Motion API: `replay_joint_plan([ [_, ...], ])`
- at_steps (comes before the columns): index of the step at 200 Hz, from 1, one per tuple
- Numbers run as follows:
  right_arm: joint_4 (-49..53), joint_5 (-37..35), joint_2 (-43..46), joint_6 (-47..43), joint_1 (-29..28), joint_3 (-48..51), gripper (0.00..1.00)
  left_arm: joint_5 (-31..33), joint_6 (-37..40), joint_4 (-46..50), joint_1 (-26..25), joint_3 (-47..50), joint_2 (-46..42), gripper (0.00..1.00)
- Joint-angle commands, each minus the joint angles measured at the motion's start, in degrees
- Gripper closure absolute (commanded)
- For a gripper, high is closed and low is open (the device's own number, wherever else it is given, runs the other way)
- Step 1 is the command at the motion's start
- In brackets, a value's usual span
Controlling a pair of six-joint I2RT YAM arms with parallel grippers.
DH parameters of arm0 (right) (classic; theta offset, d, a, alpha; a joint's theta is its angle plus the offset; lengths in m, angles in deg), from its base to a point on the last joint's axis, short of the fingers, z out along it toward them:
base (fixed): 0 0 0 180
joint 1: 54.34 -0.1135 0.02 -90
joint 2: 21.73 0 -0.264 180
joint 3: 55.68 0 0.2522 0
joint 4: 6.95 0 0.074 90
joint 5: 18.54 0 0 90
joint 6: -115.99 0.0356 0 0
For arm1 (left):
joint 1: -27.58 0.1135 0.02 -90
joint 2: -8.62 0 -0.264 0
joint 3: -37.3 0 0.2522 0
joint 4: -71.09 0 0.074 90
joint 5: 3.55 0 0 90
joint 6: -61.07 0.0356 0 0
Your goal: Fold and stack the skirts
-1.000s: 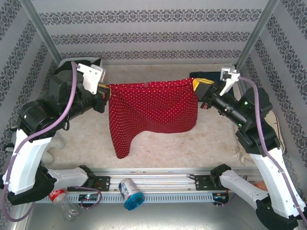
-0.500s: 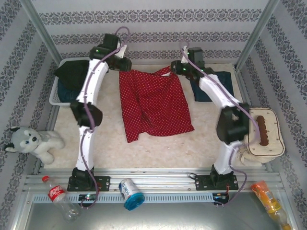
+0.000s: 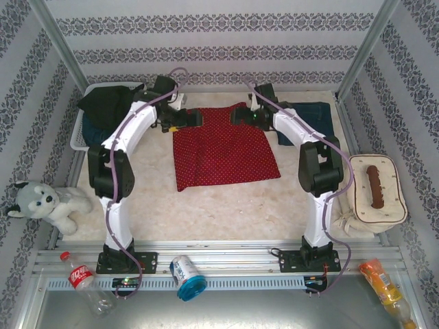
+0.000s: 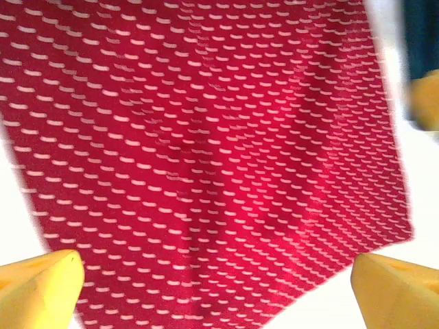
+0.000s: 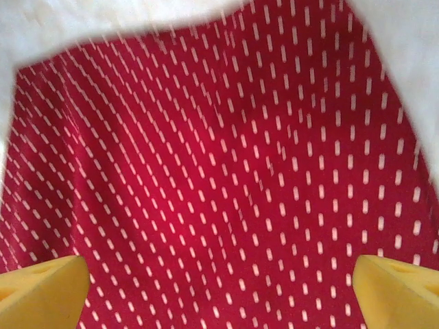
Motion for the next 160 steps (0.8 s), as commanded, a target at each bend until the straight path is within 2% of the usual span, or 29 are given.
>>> replay_joint_plan([
  [1,5.15,2.86,2.43,1.07,0.73,6.76,0.02,-8.02,-9.92,-13.30,-1.76,10.22,-0.51,0.00],
  [22,6.68,5.67,4.05,0.58,1.33,12.16,0.02,-10.40,-12.37,-17.47,-2.17,16.57,-1.08,0.00],
  [35,7.08,7.55,5.13,1.49,1.47,16.23,0.02,-9.54,-13.00,-18.57,-2.15,19.65,-0.70,0.00],
  [63,4.53,8.36,9.95,6.62,1.05,25.74,0.02,1.45,-11.32,-14.91,-1.49,22.89,1.06,0.00],
  [86,-7.16,14.84,16.25,19.73,-3.24,37.64,0.02,8.60,-7.95,-13.50,0.52,20.78,4.70,0.00],
  [106,-19.33,15.30,20.52,33.12,-12.41,44.04,0.02,11.60,-3.31,-9.87,1.07,11.16,11.37,0.00],
  [124,-25.39,15.07,22.33,39.58,-19.55,42.60,0.02,8.66,-1.20,-5.71,0.53,-2.08,18.32,0.00],
  [141,-23.39,12.03,25.03,38.48,-20.64,39.54,0.02,7.26,0.50,-2.05,-1.11,-14.53,23.48,0.00],
  [160,-15.61,5.01,28.97,31.38,-17.17,36.84,0.02,8.98,2.04,4.49,-3.13,-27.61,26.81,0.00],
])
